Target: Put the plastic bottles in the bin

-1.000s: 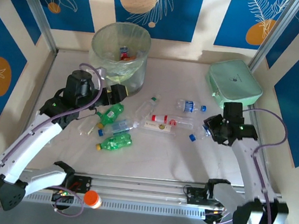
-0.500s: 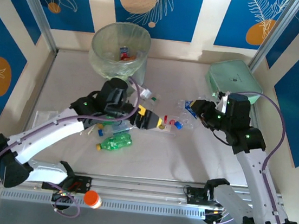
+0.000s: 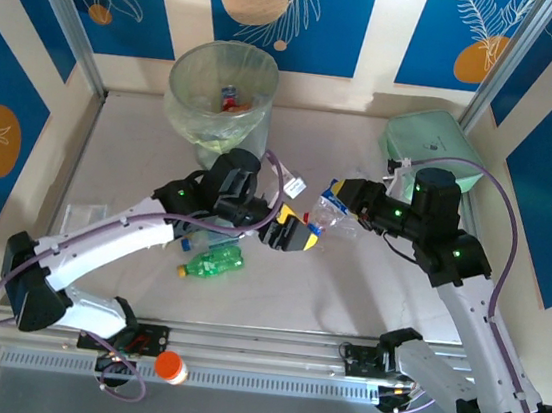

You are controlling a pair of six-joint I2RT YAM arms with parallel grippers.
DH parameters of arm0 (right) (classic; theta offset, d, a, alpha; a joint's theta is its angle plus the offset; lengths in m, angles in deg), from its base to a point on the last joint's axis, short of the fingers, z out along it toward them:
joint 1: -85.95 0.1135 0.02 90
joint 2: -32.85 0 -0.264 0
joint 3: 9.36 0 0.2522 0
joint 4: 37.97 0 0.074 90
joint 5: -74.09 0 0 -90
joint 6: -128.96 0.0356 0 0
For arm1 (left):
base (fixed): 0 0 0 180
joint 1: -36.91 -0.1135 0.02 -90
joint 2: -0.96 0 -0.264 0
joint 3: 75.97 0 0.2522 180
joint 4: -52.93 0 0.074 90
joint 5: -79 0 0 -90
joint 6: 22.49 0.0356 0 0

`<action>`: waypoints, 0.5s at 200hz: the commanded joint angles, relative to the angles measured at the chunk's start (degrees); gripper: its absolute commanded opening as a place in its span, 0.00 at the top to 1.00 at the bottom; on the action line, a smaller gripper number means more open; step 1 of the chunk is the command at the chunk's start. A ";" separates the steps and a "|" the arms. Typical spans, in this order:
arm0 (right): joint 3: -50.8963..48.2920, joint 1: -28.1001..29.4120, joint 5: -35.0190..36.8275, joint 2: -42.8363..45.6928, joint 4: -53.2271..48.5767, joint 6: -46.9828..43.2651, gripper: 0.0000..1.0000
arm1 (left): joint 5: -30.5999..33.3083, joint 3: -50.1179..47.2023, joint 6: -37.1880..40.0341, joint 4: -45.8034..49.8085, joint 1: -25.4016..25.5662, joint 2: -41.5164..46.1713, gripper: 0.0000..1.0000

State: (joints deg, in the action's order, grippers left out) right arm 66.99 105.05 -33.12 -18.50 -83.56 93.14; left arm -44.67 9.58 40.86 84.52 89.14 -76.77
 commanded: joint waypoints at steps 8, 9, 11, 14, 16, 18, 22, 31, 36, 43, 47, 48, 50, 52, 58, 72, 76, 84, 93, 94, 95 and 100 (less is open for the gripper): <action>-0.47 0.80 -2.39 1.56 3.03 1.97 0.59 | -1.74 2.07 -0.77 -2.73 1.21 -2.10 0.33; -0.55 0.83 -2.39 1.58 3.15 2.03 0.59 | -1.70 2.10 -0.86 -2.85 1.21 -2.13 0.34; -0.67 0.96 -2.39 1.67 3.28 2.15 0.59 | -1.67 2.12 -0.92 -2.98 1.23 -2.20 0.35; -0.89 1.14 -2.32 1.70 3.47 2.39 0.59 | -1.56 2.25 -1.06 -3.07 1.21 -2.28 0.36; -1.07 1.24 -2.33 1.81 3.56 2.51 0.59 | -1.46 2.33 -1.10 -3.13 1.21 -2.32 0.37; -1.17 1.35 -2.24 1.90 3.67 2.62 0.59 | -1.35 2.42 -1.12 -3.14 1.23 -2.33 0.38; -1.44 1.63 -2.21 2.02 3.95 2.75 0.59 | -1.24 2.63 -1.20 -3.18 1.22 -2.42 0.40; -1.91 2.27 -1.92 2.35 4.25 2.79 0.59 | -0.84 3.07 -1.21 -3.09 1.21 -2.51 0.43; -2.02 2.64 -1.51 2.59 4.19 2.71 0.59 | -0.71 3.24 -1.21 -3.13 1.22 -2.59 0.45; -2.12 3.23 -0.67 2.87 3.78 2.58 0.59 | -0.80 3.52 -1.28 -3.14 1.21 -2.68 0.47; -2.20 3.46 -0.28 3.07 3.58 2.44 0.59 | -0.78 3.65 -1.34 -3.19 1.21 -2.69 0.48; -2.25 3.52 -0.19 3.04 3.56 2.44 0.59 | -0.83 3.68 -1.36 -3.21 1.21 -2.73 0.48; -2.26 3.68 -0.04 3.11 3.56 2.41 0.59 | -0.79 3.70 -1.38 -3.19 1.21 -2.76 0.49; -2.35 3.78 0.11 3.15 3.52 2.34 0.59 | -0.74 3.75 -1.38 -3.22 1.25 -2.81 0.50; -2.47 4.08 0.53 3.42 3.36 2.16 0.59 | -0.55 3.87 -1.37 -3.15 1.25 -2.86 0.52; -2.62 4.58 1.30 3.50 2.71 1.80 0.59 | -0.23 3.81 -1.47 -3.25 1.25 -2.95 0.58; -2.64 4.55 1.39 3.52 2.74 1.61 0.59 | -0.03 3.72 -1.47 -3.33 1.22 -2.95 0.59; -2.71 4.59 1.54 3.47 2.48 1.43 0.59 | 0.26 3.50 -1.53 -3.48 1.23 -2.95 0.62; -2.75 4.63 1.95 3.62 2.34 1.33 0.59 | 0.26 3.24 -1.71 -3.81 1.27 -3.02 0.67; -2.74 4.64 1.98 3.62 2.36 1.31 0.59 | 0.22 3.21 -1.72 -3.88 1.24 -3.03 0.67; -2.74 4.68 1.99 3.58 2.38 1.30 0.59 | 0.25 3.20 -1.73 -3.91 1.27 -3.03 0.68; -2.91 4.64 1.96 3.56 2.40 1.25 0.59 | 0.15 3.06 -1.86 -4.01 1.34 -3.04 0.71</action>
State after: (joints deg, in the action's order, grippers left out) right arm 65.11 108.96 -30.68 -15.69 -80.15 94.67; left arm -45.19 11.46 38.45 82.88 90.08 -79.49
